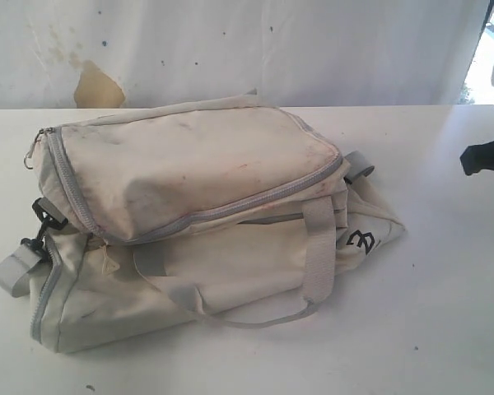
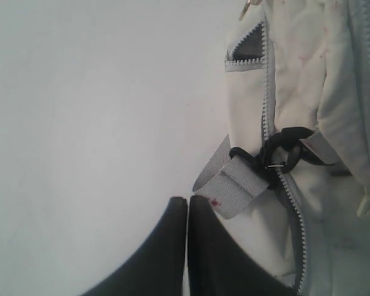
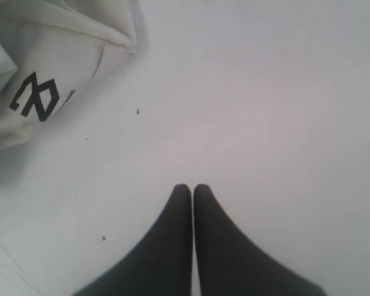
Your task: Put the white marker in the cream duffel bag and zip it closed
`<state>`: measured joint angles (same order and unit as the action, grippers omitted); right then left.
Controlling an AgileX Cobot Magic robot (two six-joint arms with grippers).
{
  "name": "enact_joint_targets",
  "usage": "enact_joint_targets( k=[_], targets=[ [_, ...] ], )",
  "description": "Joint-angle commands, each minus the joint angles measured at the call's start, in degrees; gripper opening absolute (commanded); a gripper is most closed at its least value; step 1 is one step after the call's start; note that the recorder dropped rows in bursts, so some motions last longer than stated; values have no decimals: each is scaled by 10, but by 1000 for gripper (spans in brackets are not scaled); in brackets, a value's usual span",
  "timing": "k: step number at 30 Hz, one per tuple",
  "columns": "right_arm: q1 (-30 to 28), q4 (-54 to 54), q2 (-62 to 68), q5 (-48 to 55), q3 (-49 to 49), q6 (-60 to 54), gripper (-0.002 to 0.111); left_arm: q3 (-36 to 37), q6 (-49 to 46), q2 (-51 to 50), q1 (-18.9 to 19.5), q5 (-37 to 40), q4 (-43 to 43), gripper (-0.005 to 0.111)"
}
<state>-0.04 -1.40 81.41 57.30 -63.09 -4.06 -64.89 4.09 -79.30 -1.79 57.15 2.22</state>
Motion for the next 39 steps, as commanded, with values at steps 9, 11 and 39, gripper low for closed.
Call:
enact_joint_targets(
  k=[9,11,39],
  targets=[
    [-6,-2,-136,-1,26,-9,0,40,-1,188,-1,-13,13,0],
    [-6,1,-178,-1,41,-9,0,62,-1,241,-1,-14,13,0],
    [-6,29,-781,53,171,-37,0,106,-5,793,-1,7,35,0]
  ],
)
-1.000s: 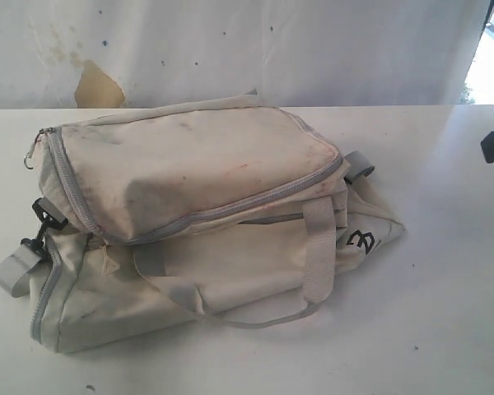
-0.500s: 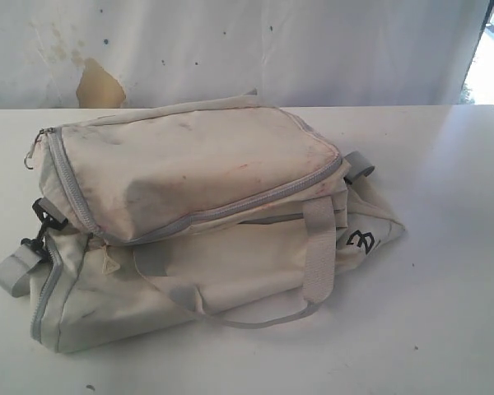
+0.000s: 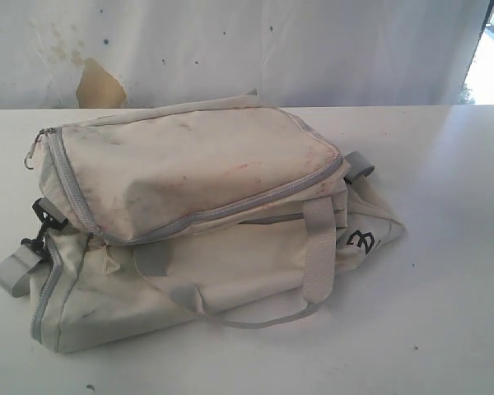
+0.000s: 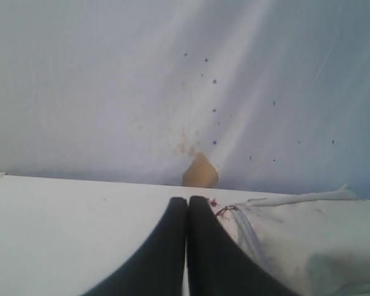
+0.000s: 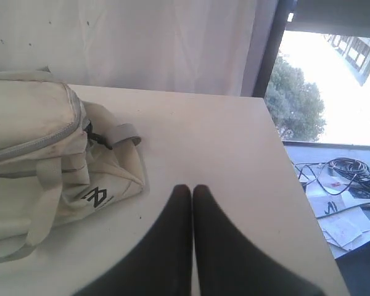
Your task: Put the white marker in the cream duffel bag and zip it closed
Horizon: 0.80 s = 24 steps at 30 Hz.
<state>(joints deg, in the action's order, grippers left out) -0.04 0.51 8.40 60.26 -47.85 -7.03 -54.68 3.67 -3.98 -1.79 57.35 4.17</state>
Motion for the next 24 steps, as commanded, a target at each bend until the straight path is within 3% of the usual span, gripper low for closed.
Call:
enact_joint_targets(
  k=[1,4,9,16,20,24],
  targets=[
    [-6,10,-65,28,23,-8,0,4,-1,40,-1,5,19,0],
    [-6,10,-84,31,33,-8,0,-6,-1,40,-1,28,24,0],
    [-6,13,-84,30,35,-8,0,3,-1,40,-1,-11,21,0],
    [-6,15,-84,-94,77,-7,0,77,1,40,-1,-79,18,0],
    [-6,14,-84,-184,132,-3,0,154,8,40,-1,-165,8,0],
    [-6,13,-84,-284,200,-3,0,247,8,40,-1,-307,16,0]
  ],
)
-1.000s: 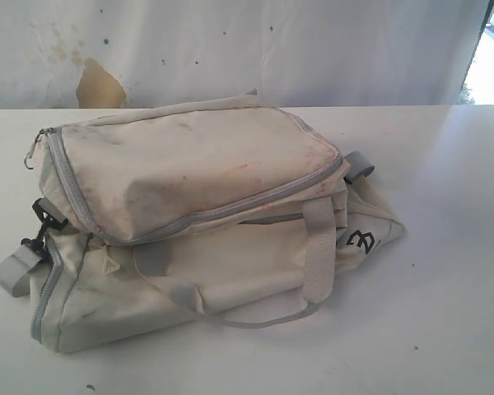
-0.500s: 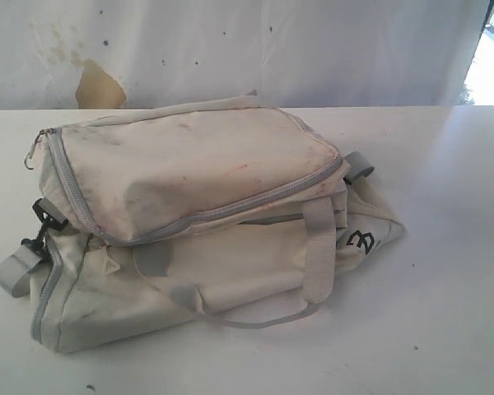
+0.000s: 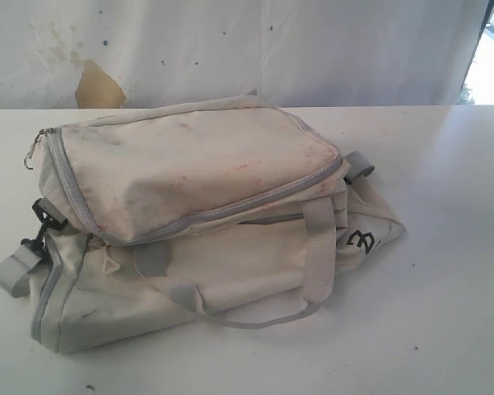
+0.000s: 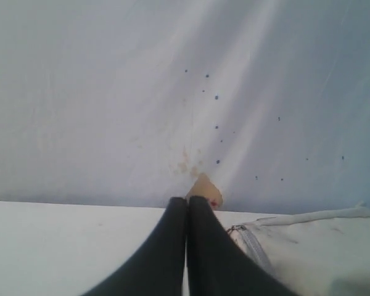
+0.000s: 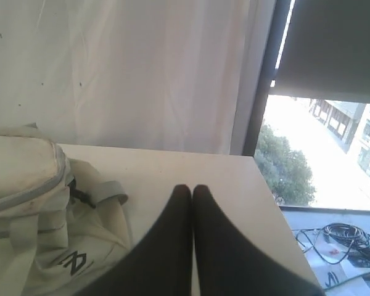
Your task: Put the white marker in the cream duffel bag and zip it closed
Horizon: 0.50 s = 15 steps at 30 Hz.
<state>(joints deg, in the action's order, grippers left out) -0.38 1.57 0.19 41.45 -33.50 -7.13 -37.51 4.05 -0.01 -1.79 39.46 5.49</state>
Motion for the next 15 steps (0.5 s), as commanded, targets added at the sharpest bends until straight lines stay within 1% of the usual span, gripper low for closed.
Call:
enact_joint_targets(
  k=[1,3,5,10,15],
  targets=[
    [-2,3,-2,-125,78,-2,0,102,5,0,-1,-171,6,0],
    [-2,4,-2,-170,120,-2,0,152,5,0,-1,-238,9,0],
    [-2,4,-2,-216,159,-2,0,199,5,0,-1,-286,9,0],
    [-2,2,-2,-304,234,-2,0,282,2,0,-1,-338,9,0],
    [-2,-9,-2,-409,313,3,0,353,2,0,-1,-415,8,0]
  ],
)
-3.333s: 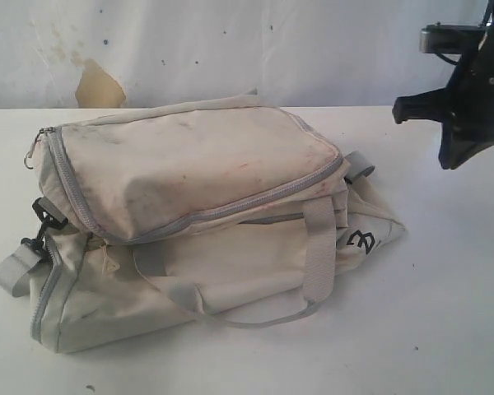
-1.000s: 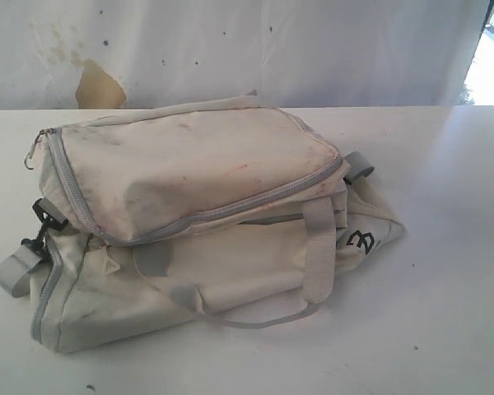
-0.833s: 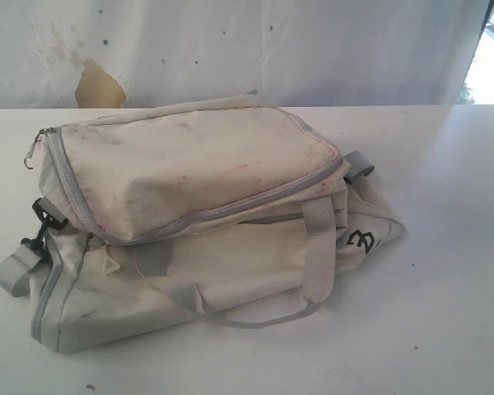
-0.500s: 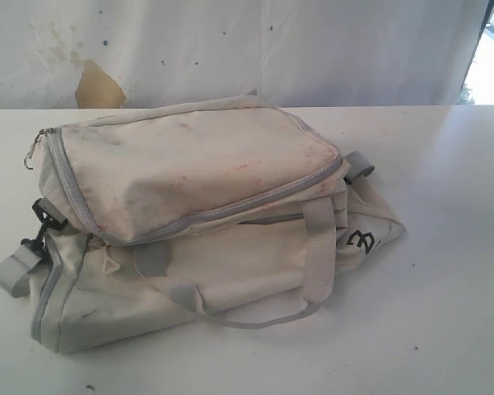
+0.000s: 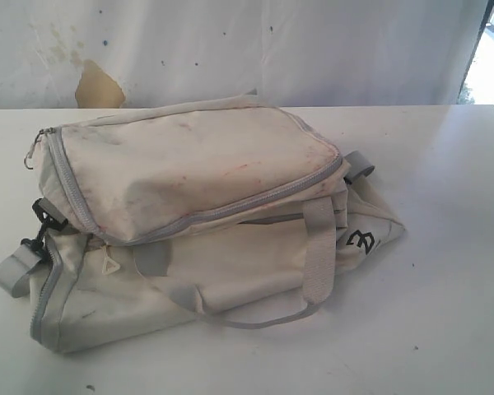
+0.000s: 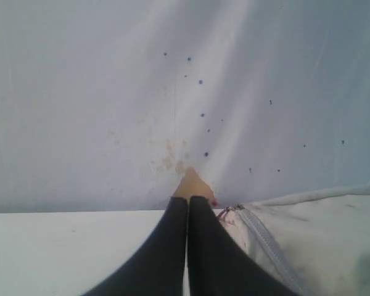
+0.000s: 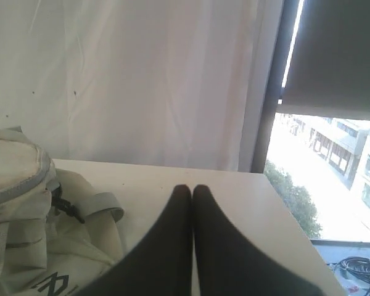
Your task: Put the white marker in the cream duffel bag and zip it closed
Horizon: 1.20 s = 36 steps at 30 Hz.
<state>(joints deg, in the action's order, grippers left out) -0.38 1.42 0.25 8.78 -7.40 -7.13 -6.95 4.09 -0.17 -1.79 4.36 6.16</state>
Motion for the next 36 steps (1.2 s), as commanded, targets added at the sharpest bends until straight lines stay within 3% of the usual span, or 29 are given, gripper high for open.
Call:
enact_joint_targets(
  k=[1,4,9,36],
  targets=[
    [-2,-8,-3,-88,63,8,0,61,2,2,-1,-70,1,0],
    [-2,-8,-3,-88,74,16,0,70,3,2,-1,-86,1,0],
    [-2,-8,-3,-15,74,26,0,70,4,2,-1,-44,1,0],
    [-2,-8,-3,-11,74,26,0,70,4,2,-1,-44,0,0]
  ],
)
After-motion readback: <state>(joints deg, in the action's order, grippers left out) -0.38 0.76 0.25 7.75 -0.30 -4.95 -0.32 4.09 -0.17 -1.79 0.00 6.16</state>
